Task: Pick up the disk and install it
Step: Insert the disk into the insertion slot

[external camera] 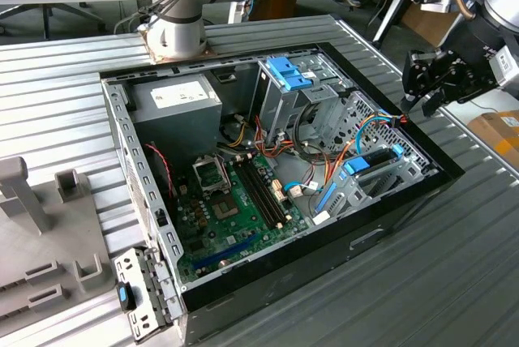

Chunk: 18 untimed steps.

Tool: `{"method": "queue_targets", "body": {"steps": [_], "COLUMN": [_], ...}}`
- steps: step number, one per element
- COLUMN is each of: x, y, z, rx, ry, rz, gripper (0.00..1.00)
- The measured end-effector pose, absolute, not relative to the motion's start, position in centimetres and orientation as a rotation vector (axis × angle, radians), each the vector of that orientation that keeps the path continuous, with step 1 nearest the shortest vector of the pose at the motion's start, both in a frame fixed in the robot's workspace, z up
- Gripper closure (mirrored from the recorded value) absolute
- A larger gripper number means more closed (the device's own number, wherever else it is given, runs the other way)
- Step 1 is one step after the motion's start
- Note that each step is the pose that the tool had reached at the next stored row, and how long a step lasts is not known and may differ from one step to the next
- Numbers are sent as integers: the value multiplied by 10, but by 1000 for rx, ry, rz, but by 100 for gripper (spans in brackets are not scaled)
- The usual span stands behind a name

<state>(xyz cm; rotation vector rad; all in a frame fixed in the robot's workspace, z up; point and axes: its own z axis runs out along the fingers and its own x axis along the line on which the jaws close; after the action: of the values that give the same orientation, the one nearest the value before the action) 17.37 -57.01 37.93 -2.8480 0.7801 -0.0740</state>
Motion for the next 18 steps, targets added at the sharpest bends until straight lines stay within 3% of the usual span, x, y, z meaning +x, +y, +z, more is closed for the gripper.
{"method": "queue_targets", "body": {"steps": [18], "x": [174], "y": [-570], "z": [378], "rx": [-2845], "ry": [778], "rz": [-89], "gripper": [56]}}
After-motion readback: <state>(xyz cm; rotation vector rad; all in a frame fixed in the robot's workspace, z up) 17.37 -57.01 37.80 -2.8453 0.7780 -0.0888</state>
